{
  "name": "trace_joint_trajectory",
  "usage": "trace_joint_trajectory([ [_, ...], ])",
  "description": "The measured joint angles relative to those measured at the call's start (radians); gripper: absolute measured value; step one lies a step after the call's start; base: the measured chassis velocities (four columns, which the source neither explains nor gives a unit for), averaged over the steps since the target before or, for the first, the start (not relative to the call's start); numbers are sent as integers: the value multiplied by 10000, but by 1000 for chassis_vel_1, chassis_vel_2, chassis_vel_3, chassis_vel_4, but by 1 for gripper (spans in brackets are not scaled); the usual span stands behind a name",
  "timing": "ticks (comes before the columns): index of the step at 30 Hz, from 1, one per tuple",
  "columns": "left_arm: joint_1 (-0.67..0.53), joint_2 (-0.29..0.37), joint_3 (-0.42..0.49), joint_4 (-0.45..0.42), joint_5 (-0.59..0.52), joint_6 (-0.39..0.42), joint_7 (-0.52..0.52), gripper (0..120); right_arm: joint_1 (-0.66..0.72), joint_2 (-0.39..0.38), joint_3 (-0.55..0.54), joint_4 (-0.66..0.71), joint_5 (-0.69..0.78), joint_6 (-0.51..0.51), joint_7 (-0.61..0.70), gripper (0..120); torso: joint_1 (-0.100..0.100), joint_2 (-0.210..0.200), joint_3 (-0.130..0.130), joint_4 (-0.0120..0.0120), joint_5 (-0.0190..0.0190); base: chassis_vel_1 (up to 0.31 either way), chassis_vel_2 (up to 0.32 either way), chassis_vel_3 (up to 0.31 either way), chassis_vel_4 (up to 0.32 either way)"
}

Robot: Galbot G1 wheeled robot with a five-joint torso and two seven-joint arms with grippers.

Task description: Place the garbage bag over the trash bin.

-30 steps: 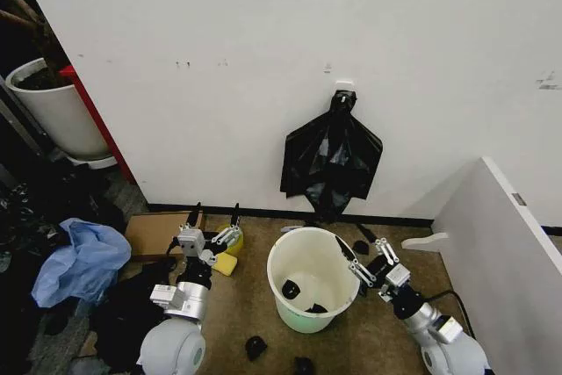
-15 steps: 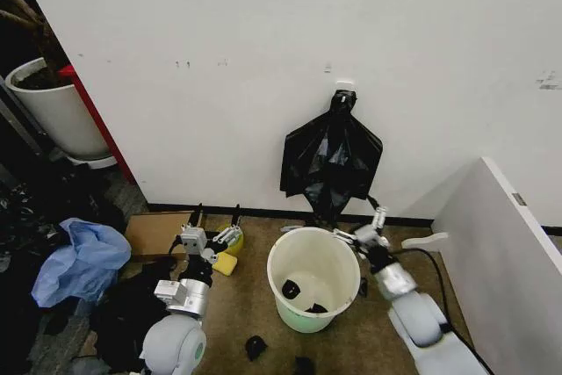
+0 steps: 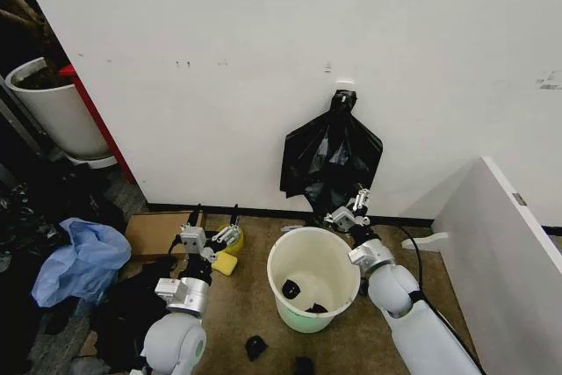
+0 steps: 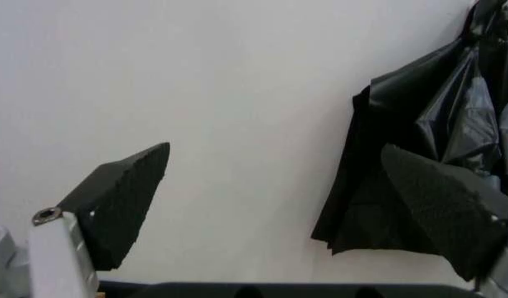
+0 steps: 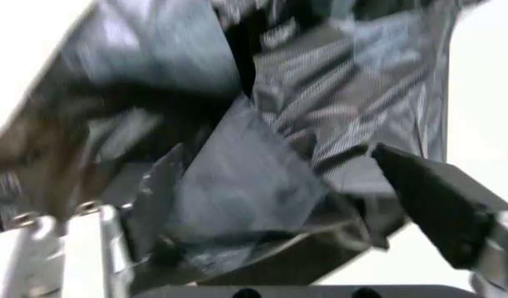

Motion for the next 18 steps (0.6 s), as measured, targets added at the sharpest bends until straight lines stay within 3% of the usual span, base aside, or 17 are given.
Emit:
trace_joint_trajectory([
  [8,-12,-13,60,-2,13,-6,-8,100,-375,-12,38,132,-63,-700,821,52,0,0,-1,0,0,0,0,0,0],
  [18,-49,24,84,-116,46,11,-7,100,-492,-10,100,218,508,-723,1389,19,0,0,-1,0,-1,0,0,0,0],
])
